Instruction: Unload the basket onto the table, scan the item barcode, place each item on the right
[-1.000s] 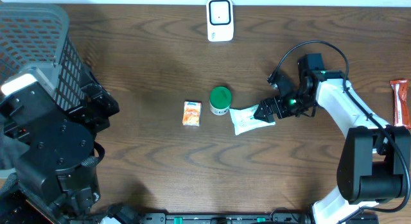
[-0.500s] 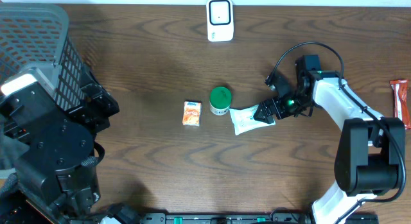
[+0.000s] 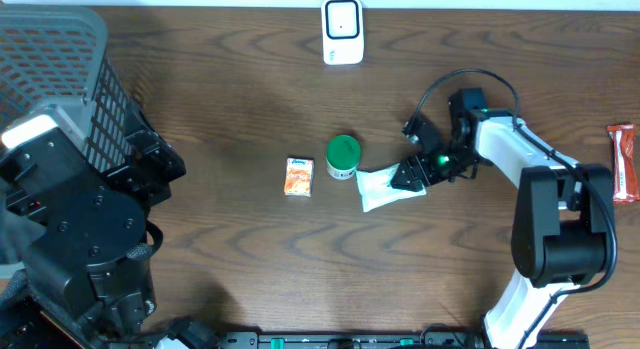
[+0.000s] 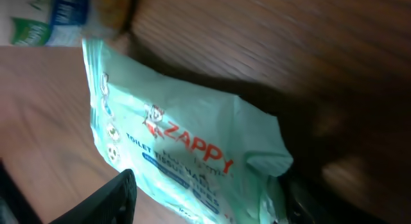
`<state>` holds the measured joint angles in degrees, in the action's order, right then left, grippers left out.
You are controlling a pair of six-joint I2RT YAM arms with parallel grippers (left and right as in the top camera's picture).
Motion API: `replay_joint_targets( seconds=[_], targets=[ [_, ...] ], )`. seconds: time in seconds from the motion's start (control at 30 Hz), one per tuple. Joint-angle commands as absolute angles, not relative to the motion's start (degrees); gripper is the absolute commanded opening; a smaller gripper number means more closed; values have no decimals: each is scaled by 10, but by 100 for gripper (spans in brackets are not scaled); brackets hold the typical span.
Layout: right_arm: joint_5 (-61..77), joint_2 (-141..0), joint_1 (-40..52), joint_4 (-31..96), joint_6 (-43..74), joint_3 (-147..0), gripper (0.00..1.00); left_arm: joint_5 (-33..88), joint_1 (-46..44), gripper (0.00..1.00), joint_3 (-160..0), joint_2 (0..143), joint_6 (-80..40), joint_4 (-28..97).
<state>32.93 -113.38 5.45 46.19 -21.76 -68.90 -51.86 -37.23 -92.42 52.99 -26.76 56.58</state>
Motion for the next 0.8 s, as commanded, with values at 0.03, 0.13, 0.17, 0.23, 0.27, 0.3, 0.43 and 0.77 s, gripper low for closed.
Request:
replay_joint_targets(
  seconds=[0.03, 0.13, 0.17, 0.23, 0.27, 0.3, 0.43, 0.77],
  targets=[
    [277, -1206, 83, 458, -219, -665, 36, -532, -370, 98, -924, 531, -268, 566],
    [275, -1216, 85, 454, -211, -665, 1, -532, -370, 98, -924, 531, -268, 566],
    [275, -1216, 84, 454, -204, -665, 1, -533, -370, 98, -924, 531, -268, 566],
    [277, -1215, 83, 454, -182, -666, 1, -532, -370, 98, -924, 531, -268, 566],
    [279, -1214, 82, 457, -172, -668, 1, -532, -370, 98, -924, 531, -268, 566],
    [287, -1212, 82, 463, -167, -671, 1, -532, -370, 98, -924, 531, -268, 566],
    [326, -1190, 79, 510, -161, -698, 1, -532, -370, 98, -924, 531, -268, 566],
    [300, -1034, 74, 658, 230, -791, 2, -532, -370, 98, -924, 531, -268, 566]
  ],
)
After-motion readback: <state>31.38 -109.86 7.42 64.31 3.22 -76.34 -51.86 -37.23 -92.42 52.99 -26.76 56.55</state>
